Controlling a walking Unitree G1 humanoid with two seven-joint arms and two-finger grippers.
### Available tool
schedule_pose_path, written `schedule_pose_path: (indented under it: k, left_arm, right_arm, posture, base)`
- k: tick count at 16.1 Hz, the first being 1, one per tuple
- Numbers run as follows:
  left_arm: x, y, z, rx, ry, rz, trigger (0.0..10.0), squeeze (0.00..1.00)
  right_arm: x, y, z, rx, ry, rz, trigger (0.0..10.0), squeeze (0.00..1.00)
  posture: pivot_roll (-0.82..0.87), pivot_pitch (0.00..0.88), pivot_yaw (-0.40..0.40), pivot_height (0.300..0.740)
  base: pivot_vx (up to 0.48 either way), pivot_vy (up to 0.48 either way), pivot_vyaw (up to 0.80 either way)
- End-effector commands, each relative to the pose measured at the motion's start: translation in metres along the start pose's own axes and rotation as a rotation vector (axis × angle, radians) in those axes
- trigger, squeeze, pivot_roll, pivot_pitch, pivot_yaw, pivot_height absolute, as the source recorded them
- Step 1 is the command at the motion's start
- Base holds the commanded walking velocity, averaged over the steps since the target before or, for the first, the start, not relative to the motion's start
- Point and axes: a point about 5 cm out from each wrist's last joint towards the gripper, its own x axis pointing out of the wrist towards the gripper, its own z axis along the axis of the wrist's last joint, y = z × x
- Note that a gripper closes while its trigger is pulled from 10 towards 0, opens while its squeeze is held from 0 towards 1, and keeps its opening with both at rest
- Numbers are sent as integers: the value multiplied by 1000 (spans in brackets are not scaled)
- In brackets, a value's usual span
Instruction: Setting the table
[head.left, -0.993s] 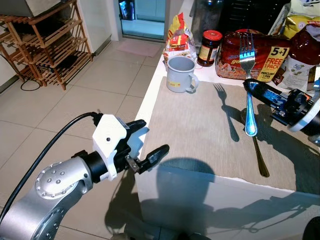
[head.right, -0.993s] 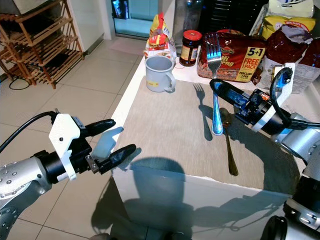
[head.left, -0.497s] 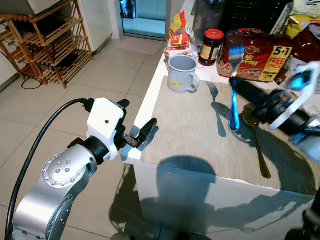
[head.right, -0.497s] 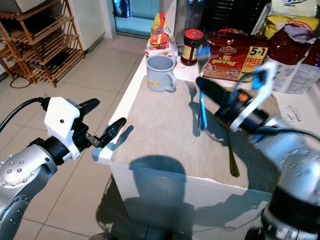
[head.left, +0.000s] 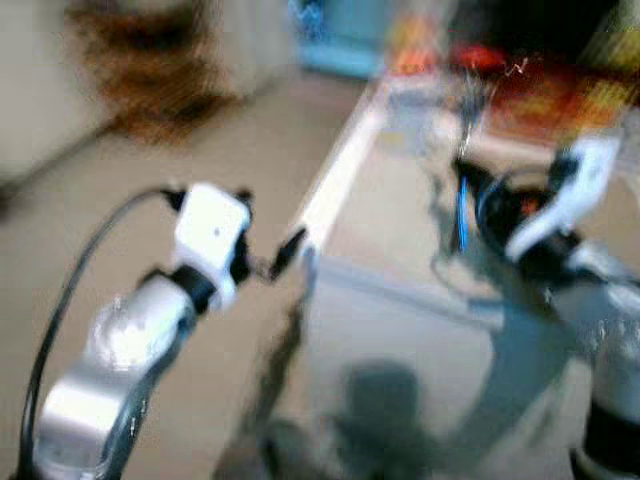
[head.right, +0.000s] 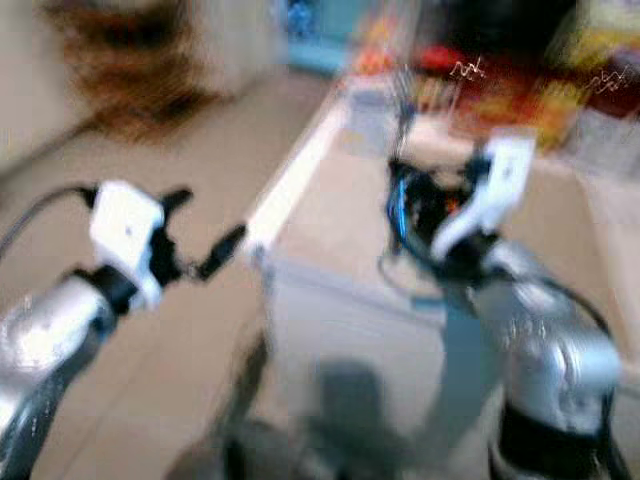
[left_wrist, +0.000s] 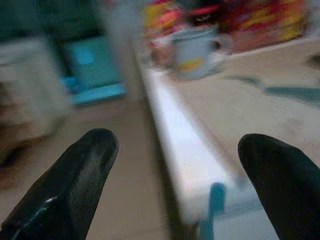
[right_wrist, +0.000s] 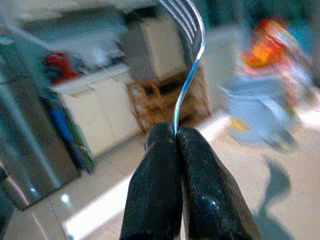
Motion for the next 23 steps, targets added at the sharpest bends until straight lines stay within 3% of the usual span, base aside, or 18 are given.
schedule_pose_path:
  k: [1, 3, 7, 8, 13, 16, 23]
  left_arm:
    - [3, 4, 7, 33, -27, 10, 10000, 0]
    - [3, 6, 7, 52, -25, -9, 10000, 0]
    - [3, 10, 3, 64, -16, 1, 10000, 0]
    - [1, 9, -1, 63, -6, -12, 10000, 0]
    - [-7, 8, -9, 79, 23, -73, 10000, 0]
    - [-7, 4, -10, 77, 19, -101, 10000, 0]
    - [-13, -3, -13, 77, 32, -193, 10000, 0]
  right_arm:
    - [-2, 3, 2, -22, -14, -3, 10000, 0]
    - [-5, 13, -5, 12, 8, 59, 10000, 0]
    - [-15, 19, -20, -25, 69, 144, 10000, 0]
    - [-24, 21, -22, -26, 97, 235, 10000, 0]
    - [-50, -4, -14, -108, 214, 291, 10000, 0]
    - [-58, -4, -14, -99, 259, 348, 10000, 0]
    - [-75, 10, -21, -49, 349, 500, 10000, 0]
  posture:
    - [80, 59, -16, 740]
    - [75, 56, -10, 740]
    - [69, 53, -7, 740]
    - [70, 52, -8, 740]
    - [62, 49, -15, 740]
    - [57, 50, -14, 740]
    - [55, 50, -9, 740]
  base:
    - [0, 0, 0]
    - [0, -157, 0]
    - [0, -480, 0]
    - [0, -480, 0]
    - [0, -480, 0]
    - [0, -480, 0]
    - [0, -480, -790]
